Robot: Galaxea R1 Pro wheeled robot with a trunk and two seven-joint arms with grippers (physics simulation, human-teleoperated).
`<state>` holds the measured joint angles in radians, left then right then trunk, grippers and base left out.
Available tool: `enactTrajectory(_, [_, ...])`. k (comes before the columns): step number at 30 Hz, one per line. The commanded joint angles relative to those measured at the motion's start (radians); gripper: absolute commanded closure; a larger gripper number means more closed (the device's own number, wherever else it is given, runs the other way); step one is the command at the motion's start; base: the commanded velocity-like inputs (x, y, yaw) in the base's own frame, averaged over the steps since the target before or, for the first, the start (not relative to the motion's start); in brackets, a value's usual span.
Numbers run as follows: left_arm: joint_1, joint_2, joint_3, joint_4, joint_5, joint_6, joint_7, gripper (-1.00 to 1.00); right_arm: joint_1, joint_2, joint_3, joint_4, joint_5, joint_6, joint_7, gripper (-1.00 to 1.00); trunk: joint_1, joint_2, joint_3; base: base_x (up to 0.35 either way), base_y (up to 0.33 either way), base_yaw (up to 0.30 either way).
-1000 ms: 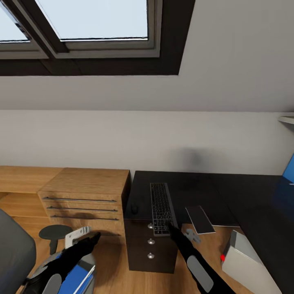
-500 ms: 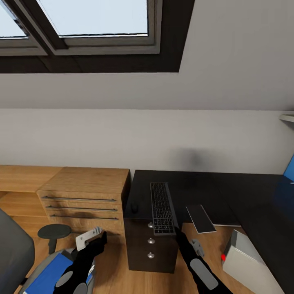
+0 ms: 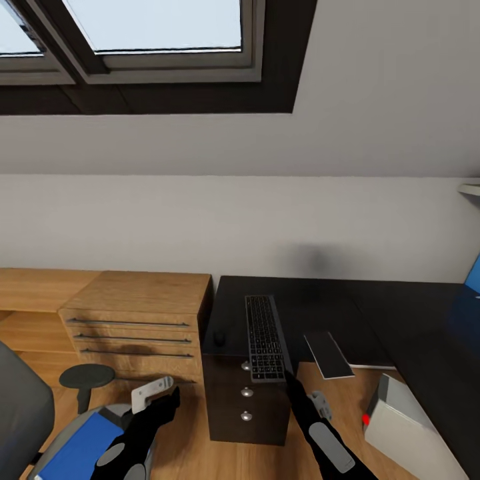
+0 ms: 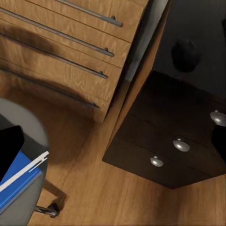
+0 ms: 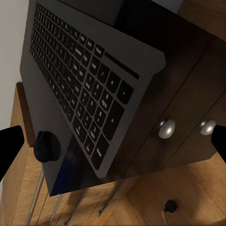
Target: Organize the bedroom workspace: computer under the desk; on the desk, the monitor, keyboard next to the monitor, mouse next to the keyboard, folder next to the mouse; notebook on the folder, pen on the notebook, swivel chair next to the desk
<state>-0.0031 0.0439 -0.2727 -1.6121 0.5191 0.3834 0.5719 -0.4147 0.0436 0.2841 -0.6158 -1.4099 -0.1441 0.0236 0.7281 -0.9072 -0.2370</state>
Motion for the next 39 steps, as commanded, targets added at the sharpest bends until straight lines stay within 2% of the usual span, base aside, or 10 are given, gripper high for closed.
enactTrajectory(1, [0.000, 0.001, -0.002, -0.002, 0.007, 0.001, 0.008, -1.00, -0.001, -0.001, 0.006, 0.001, -0.011, -0.008, 0.002, -1.00, 0.004, -0.008, -0.004, 0.000, 0.000, 0.000])
enactTrajectory(14, [0.000, 0.001, -0.003, -0.002, 0.007, -0.003, 0.008, -1.00, -0.001, -0.001, 0.005, 0.001, -0.011, -0.008, 0.002, -1.00, 0.054, -0.099, -0.045, -0.010, 0.000, 0.000])
enactTrajectory(24, [-0.001, 0.002, -0.003, -0.002, 0.007, -0.006, 0.008, -1.00, -0.001, -0.001, 0.003, -0.002, -0.009, -0.010, 0.010, -1.00, 0.092, -0.169, -0.076, -0.226, 0.000, 0.000])
enactTrajectory(28, [-0.001, 0.001, -0.003, -0.002, 0.006, -0.006, 0.008, -1.00, -0.001, -0.002, 0.001, -0.001, -0.005, -0.012, 0.045, -1.00, 0.108, -0.197, -0.089, -0.033, 0.000, 0.000])
enactTrajectory(31, [0.000, 0.001, -0.003, -0.002, 0.006, -0.007, 0.008, -1.00, 0.000, -0.005, 0.001, 0.001, -0.001, -0.014, 0.102, -1.00, 0.119, -0.218, -0.098, -0.004, 0.000, 0.000])
enactTrajectory(33, [0.000, 0.001, -0.003, -0.002, 0.006, -0.008, 0.009, -1.00, 0.001, -0.007, 0.001, -0.001, 0.000, -0.014, 0.160, -1.00, 0.127, -0.232, -0.105, -0.001, 0.000, 0.000])
enactTrajectory(34, [0.000, 0.001, -0.003, -0.003, 0.006, -0.008, 0.009, -1.00, 0.001, -0.008, 0.001, -0.002, 0.000, -0.015, 0.213, -1.00, 0.131, -0.239, -0.108, 0.000, 0.000, 0.000])
enactTrajectory(35, [0.000, 0.001, -0.003, -0.004, 0.007, -0.006, 0.008, -1.00, 0.002, -0.009, 0.001, -0.002, 0.000, -0.015, 0.232, -1.00, 0.134, -0.246, -0.111, 0.000, 0.000, 0.000])
enactTrajectory(39, [0.000, 0.001, -0.010, -0.006, 0.007, 0.000, 0.008, -1.00, 0.002, -0.009, 0.001, -0.003, 0.000, -0.015, 0.247, -1.00, 0.150, -0.274, -0.123, 0.000, 0.000, 0.000])
